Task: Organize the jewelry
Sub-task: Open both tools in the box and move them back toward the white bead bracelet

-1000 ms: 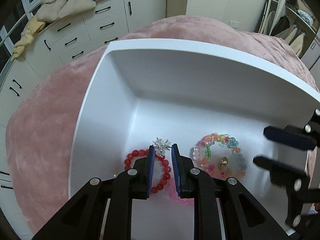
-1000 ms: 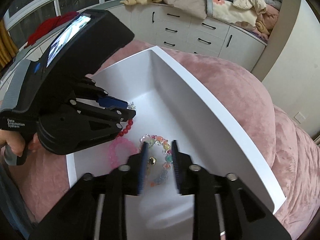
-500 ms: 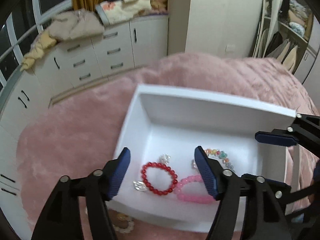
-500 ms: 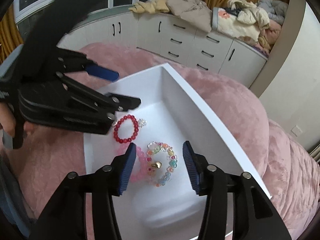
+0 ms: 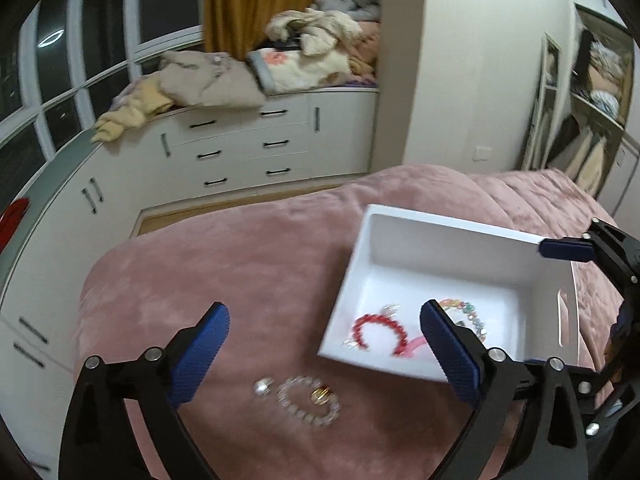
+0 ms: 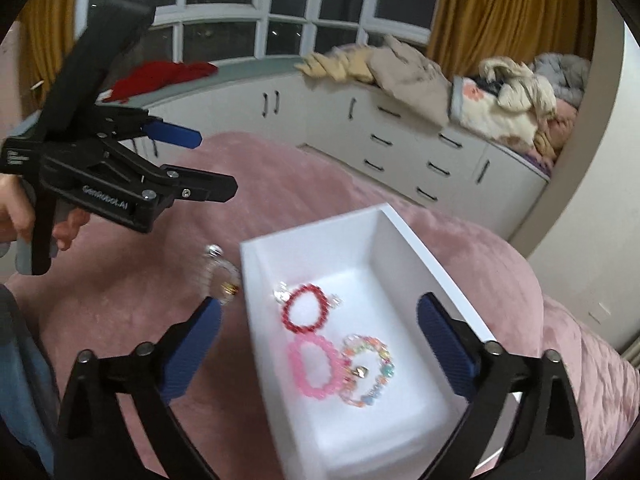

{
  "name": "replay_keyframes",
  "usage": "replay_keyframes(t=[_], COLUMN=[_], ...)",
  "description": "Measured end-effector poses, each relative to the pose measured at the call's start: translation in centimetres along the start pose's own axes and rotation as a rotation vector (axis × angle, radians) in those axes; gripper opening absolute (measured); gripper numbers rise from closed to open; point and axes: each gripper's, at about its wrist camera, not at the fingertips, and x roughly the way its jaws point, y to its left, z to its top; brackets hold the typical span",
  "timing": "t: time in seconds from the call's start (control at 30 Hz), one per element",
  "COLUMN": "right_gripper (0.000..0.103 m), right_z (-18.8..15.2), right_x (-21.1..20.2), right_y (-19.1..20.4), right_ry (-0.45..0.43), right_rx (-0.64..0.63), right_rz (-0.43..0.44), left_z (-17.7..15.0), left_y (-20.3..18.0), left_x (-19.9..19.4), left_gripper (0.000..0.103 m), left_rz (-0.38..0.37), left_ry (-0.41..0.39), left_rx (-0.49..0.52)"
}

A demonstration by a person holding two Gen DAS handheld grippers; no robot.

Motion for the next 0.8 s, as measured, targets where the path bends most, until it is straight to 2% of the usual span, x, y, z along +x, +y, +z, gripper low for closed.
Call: replay_keyframes(t=[0.17,0.3,0.4,0.57,0.67,0.8], right_gripper=[0.098,0.098,0.098,0.098,0.097,0.095], right_z=[0.6,0.8,0.4,-0.5,-1.4,-3.0], right_x=[-1.4,-1.9,-2.0,-0.9,-0.5,0.6], right_y=[1.7,3.5,5.1,7.5,9.4,12.6], right_ry=[-0.096,-0.164,-0.227,-0.265,-0.285,-0.302], right_rx=[0.041,0.012,-0.017,-0.002,-0.055,-0.160], right_rz=[0.205,0.277,0.292,0.294,0.288,0.298], left_z=[-2.3,-4.4,-6.4,-10.9,-12.9,-15.2], left_y=[2.8,4.7,5.8,6.9,7.0,7.5], left_x=[-1.8,-2.9,-3.5,-3.2,-1.8,0.0], left_gripper=[0.098,0.098,0.098,0.098,0.098,0.098], left_rz=[0.048,0.096,0.107,0.117,0.152,0.152], left_ry=[-0.001,-0.013,-0.044,-0.140,-0.122,-0.105], left_rx=[-0.024,-0.038,-0.078,-0.131,-0.137,-0.150])
